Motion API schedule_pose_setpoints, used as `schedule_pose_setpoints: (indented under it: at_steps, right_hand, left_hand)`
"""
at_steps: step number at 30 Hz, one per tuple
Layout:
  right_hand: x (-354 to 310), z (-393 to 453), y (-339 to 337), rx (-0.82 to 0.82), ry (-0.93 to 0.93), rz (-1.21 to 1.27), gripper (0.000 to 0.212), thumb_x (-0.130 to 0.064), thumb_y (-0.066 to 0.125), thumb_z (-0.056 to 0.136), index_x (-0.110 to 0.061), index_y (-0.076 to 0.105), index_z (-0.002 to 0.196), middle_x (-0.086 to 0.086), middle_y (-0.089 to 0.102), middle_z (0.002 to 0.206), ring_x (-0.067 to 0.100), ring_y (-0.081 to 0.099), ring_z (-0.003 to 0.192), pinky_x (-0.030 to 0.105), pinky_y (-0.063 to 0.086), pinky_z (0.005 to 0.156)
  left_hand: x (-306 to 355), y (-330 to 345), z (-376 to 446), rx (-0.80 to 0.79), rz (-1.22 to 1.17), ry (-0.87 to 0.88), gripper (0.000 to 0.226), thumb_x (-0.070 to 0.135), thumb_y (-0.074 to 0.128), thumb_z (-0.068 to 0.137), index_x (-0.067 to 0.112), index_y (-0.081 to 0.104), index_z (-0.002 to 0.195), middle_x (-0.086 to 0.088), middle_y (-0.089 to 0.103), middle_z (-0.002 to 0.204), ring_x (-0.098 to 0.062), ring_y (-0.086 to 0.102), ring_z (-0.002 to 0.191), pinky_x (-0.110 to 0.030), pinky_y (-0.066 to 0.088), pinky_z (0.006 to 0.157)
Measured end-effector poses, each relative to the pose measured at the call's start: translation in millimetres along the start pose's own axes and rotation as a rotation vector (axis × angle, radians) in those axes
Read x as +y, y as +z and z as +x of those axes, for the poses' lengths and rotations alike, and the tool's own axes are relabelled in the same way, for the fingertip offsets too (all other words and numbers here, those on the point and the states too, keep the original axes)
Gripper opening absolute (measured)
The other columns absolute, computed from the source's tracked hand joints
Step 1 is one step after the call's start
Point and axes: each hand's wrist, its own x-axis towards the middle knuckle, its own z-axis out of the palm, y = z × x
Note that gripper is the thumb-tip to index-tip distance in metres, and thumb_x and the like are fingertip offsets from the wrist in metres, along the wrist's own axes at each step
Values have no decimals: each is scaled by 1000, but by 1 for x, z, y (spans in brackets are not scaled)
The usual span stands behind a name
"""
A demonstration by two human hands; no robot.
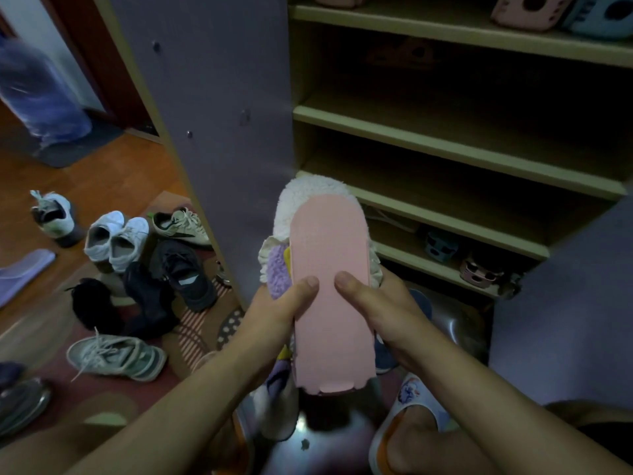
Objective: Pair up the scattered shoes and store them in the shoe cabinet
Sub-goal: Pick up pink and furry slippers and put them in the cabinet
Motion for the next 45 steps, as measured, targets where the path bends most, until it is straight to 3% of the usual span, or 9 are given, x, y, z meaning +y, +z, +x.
schedule_pose_setpoints:
  at_steps: [4,6,12,20,27,34,39,45]
  right_hand:
    - [0,2,0,5,6,-6,59,-42,78,74,-19,62,126,7,74,112,27,72,100,51,58,89]
    - [1,2,-1,-3,9,8,58,-42,78,74,-19,63,125,7,75,110,26,73,99,46,59,86]
    - [4,6,-3,-10,32,7,53,-44,79,76,-23,66,123,3,76,107,23,74,95,35,59,75]
    - [12,12,-7,29,72,-8,57,-49,82,70,-21,68,118,3,77,103,23,75,93,40,60,79]
    - [16,14,-8,31,90,-17,54,-50,83,68,-22,69,113,1,78,98,21,76,87,28,59,66]
    - [26,18,-4,14,167,27,61,-57,75,75,-26,60,126,2,77,107,22,74,97,46,58,89]
    - [25,27,-5,6,232,-24,61,-62,69,77,-31,58,128,0,76,108,22,74,97,51,56,92]
    - [31,30,-5,-54,423,25,56,-59,68,75,-21,69,116,8,77,106,29,72,103,52,46,105]
  left_hand:
    - [-1,4,-2,76,-6,-64,44,15,59,96,18,53,140,-9,69,126,-30,67,116,-52,52,101]
    - [-1,3,-1,102,-26,-91,40,13,59,97,17,56,136,-10,70,124,-31,67,114,-56,50,102]
    - [1,2,1,122,-35,-146,39,10,61,96,14,58,134,-12,71,122,-32,68,112,-55,51,101]
    - [2,3,2,165,-48,-217,34,10,65,93,13,63,127,-11,74,114,-31,72,104,-51,55,95]
    - [-1,0,3,183,-39,-265,29,13,67,92,13,66,121,-12,75,111,-32,72,102,-51,57,92]
    - [-3,-6,16,182,-125,-402,35,29,72,89,13,65,119,-15,76,107,-33,74,96,-46,62,79]
    - [1,-14,26,180,-224,-492,36,38,66,93,15,62,121,-14,75,111,-33,73,100,-48,55,93]
    - [-2,-14,25,155,-215,-665,44,46,64,92,14,63,122,-16,75,108,-33,74,98,-45,56,92]
